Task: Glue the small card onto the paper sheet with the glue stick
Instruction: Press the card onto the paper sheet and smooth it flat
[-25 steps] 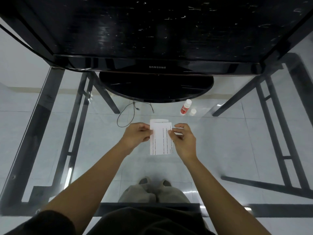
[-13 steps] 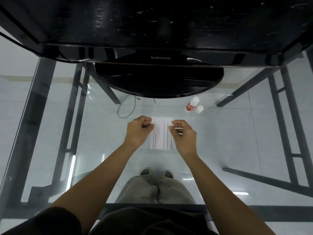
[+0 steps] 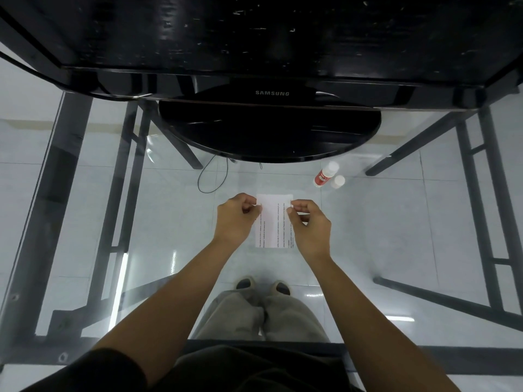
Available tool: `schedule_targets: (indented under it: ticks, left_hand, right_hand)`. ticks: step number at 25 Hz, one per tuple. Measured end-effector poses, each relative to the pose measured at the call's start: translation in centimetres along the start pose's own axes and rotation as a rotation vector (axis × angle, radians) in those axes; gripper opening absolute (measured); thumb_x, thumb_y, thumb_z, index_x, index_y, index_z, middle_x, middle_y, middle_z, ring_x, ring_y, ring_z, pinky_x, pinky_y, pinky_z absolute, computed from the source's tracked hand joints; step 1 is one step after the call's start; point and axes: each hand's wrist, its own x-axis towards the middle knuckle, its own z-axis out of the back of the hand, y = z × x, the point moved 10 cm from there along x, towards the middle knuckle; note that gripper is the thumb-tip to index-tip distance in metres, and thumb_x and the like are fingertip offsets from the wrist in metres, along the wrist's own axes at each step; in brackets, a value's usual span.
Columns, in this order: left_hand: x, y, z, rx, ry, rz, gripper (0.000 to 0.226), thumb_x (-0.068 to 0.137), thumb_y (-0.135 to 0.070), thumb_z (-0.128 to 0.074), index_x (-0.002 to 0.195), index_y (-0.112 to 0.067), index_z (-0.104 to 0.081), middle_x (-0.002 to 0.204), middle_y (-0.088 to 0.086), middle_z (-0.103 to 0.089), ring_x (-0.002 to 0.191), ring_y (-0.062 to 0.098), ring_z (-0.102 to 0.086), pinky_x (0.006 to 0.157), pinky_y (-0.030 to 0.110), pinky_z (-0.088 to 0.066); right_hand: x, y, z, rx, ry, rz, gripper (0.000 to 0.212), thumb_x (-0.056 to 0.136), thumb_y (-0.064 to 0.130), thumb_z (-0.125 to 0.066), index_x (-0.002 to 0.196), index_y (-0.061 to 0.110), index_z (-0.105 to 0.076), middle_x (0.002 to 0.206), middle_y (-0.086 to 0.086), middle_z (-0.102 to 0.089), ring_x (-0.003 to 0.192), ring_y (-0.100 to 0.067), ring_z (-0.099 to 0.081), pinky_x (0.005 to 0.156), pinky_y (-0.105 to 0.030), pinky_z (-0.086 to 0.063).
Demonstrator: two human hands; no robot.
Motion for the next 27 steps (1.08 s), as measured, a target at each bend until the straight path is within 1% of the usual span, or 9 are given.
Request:
schedule_targets:
  ticks: [6,9,12,17,19,22,24,26,27]
  left_hand:
    - [-0.1,-0.2,0.0,0.028,-0.029,0.004,0.013,0.086,-0.015,-0.063,0.095,-0.007,-0.063,0.091,0.009,-0.072,0.073,0.012,-0.061,0.055,-0.001,-0.04]
    - [-0.2,-0.4,0.0,0.042,-0.039,0.008,0.014,0.086,-0.016,-0.063,0.096,-0.006,-0.063,0.092,0.01,-0.072,0.073,0.013,-0.061,0.054,0.0,-0.041]
    - [-0.3,-0.6,0.0,0.056,-0.053,0.012,0.014,0.086,-0.015,-0.062,0.096,-0.006,-0.063,0.091,0.01,-0.072,0.071,0.011,-0.058,0.052,0.0,-0.041]
    - [-0.5,-0.6,-0.3,0.064,-0.078,0.022,0.016,0.086,-0.013,-0.061,0.1,-0.005,-0.062,0.094,0.01,-0.071,0.071,0.012,-0.058,0.051,0.006,-0.038]
    - [-0.5,-0.5,-0.4,0.061,-0.079,0.029,0.018,0.087,-0.015,-0.06,0.103,-0.005,-0.059,0.089,0.008,-0.07,0.067,0.012,-0.058,0.048,0.008,-0.038]
    - [-0.5,-0.5,-0.6,0.068,-0.079,0.037,0.022,0.089,-0.016,-0.058,0.107,-0.006,-0.051,0.075,0.002,-0.066,0.057,0.007,-0.055,0.042,0.009,-0.038]
    - [-0.6,-0.5,-0.6,0.072,-0.091,0.038,0.024,0.089,-0.016,-0.058,0.109,-0.008,-0.047,0.077,0.004,-0.063,0.059,0.009,-0.054,0.044,0.01,-0.037]
    - [-1.1,-1.0,-0.5,0.137,-0.122,-0.028,0.024,0.089,-0.018,-0.058,0.11,-0.014,-0.047,0.092,0.006,-0.058,0.069,0.015,-0.055,0.05,0.012,-0.041]
    - [-1.4,-1.4,-0.4,0.197,-0.136,-0.09,0.024,0.09,-0.019,-0.057,0.113,-0.016,-0.049,0.099,0.007,-0.057,0.076,0.019,-0.056,0.055,0.019,-0.048]
  right_hand:
    - [0.2,-0.2,-0.1,-0.012,-0.013,-0.004,0.013,0.089,0.022,-0.059,0.101,0.016,-0.061,0.108,-0.001,-0.067,0.072,-0.005,-0.056,0.058,0.001,-0.041]
    - [0.1,-0.1,-0.1,-0.017,-0.034,0.0,0.013,0.089,0.022,-0.059,0.1,0.017,-0.062,0.108,-0.001,-0.068,0.07,-0.003,-0.056,0.058,0.0,-0.043]
    - [0.1,0.0,-0.1,-0.049,-0.044,0.007,0.013,0.089,0.024,-0.06,0.101,0.017,-0.062,0.109,-0.001,-0.068,0.074,-0.007,-0.058,0.056,-0.004,-0.043]
    - [0.0,0.6,-0.1,-0.123,-0.057,0.05,0.017,0.088,0.023,-0.061,0.102,0.013,-0.063,0.112,-0.004,-0.068,0.082,-0.017,-0.064,0.059,-0.001,-0.038]
    - [0.0,0.8,-0.1,-0.16,-0.063,0.071,0.019,0.088,0.022,-0.061,0.103,0.012,-0.063,0.112,-0.006,-0.067,0.083,-0.019,-0.065,0.06,0.0,-0.036]
    - [-0.1,1.0,-0.2,-0.249,-0.063,0.095,0.02,0.089,0.023,-0.06,0.107,0.013,-0.062,0.111,-0.007,-0.065,0.076,-0.015,-0.06,0.056,0.002,-0.033]
    - [-0.1,1.0,-0.3,-0.329,-0.043,0.109,0.023,0.091,0.025,-0.057,0.112,0.015,-0.059,0.114,-0.008,-0.06,0.077,-0.017,-0.058,0.06,-0.002,-0.036]
    - [-0.3,1.3,-1.2,-0.473,0.027,0.183,0.032,0.089,0.023,-0.059,0.119,0.016,-0.054,0.121,-0.01,-0.054,0.09,-0.023,-0.059,0.073,-0.016,-0.048]
    - [-0.5,1.4,-2.1,-0.577,0.084,0.241,0.04,0.086,0.021,-0.063,0.123,0.015,-0.05,0.125,-0.011,-0.051,0.098,-0.026,-0.057,0.081,-0.025,-0.05]
